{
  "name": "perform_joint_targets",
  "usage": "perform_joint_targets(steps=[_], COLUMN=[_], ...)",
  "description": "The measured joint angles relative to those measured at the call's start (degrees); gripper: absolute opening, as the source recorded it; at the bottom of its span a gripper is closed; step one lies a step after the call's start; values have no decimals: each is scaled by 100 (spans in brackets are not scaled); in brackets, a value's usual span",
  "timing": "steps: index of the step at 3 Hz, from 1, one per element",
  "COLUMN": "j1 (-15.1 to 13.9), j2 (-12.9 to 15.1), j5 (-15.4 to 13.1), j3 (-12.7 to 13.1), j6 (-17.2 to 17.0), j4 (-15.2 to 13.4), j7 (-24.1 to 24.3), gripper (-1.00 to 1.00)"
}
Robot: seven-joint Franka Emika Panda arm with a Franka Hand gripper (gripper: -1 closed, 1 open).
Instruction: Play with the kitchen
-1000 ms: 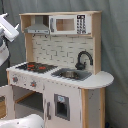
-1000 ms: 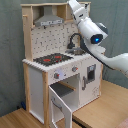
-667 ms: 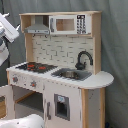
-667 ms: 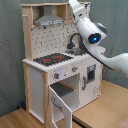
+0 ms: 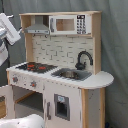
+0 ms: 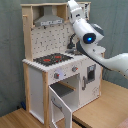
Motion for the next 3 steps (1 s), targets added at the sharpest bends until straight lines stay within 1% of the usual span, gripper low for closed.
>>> perform_joint_targets(steps=[2, 3], j1=[-161, -322], j2=[76, 123], j5=[-2, 0], j3=[307, 401], j6=[-829, -1292], j4=[420, 721], j7=[808, 1233], gripper=[100, 100])
